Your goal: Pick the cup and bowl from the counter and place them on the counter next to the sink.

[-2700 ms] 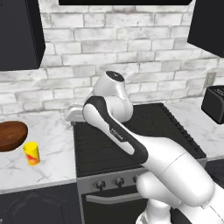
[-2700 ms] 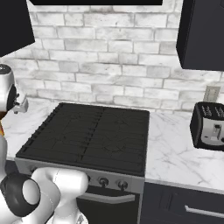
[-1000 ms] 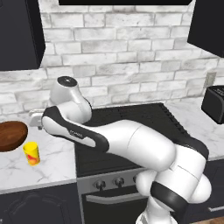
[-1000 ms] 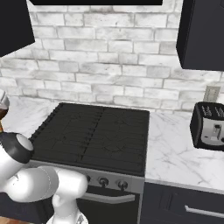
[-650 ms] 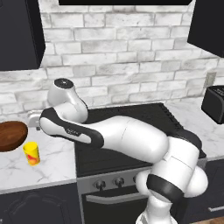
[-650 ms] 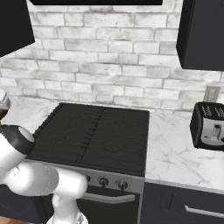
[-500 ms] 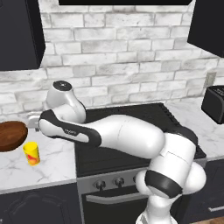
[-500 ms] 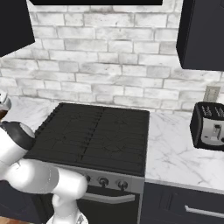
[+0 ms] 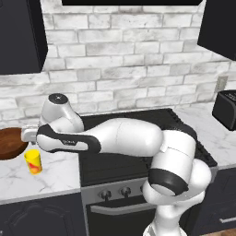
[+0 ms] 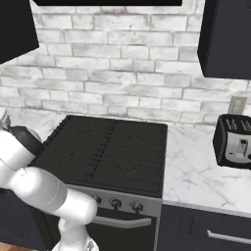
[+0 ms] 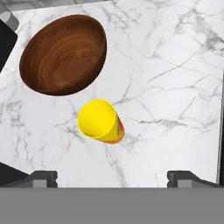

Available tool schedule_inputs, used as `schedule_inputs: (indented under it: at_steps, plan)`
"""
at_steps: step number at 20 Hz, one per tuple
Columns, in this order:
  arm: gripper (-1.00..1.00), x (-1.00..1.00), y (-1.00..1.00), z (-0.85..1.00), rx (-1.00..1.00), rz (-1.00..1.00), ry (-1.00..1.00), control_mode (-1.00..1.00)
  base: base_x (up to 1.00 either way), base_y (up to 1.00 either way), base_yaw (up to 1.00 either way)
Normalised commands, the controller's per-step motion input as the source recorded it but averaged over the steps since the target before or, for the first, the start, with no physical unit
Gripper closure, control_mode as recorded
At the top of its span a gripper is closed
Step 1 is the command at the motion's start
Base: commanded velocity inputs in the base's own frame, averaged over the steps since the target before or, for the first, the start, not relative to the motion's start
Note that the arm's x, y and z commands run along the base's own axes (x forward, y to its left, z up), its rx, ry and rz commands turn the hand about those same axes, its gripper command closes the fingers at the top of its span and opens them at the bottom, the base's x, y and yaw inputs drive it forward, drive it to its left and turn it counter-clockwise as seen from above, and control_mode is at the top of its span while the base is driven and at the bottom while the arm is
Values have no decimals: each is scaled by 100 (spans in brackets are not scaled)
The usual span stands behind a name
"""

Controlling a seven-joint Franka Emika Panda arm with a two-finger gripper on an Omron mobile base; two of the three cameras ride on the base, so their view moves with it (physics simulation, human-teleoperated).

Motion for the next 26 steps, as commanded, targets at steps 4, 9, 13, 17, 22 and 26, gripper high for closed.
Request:
schedule_inputs:
  at_steps: [4, 9, 13, 17, 22, 26]
  plan:
    - [-100, 26, 0, -1, -2, 0, 2, -100, 0, 0, 0]
    - [-100, 31, 0, -11, -3, -1, 6, -100, 0, 0, 0]
    - [-100, 16, 1, -27, -1, 0, 6, -100, 0, 0, 0]
    - [-100, 5, 13, -26, 0, 0, 3, -100, 0, 0, 0]
    - [-100, 10, 13, -29, -1, -1, 2, -100, 0, 0, 0]
    - [-100, 9, 18, -21, -1, -2, 2, -100, 0, 0, 0]
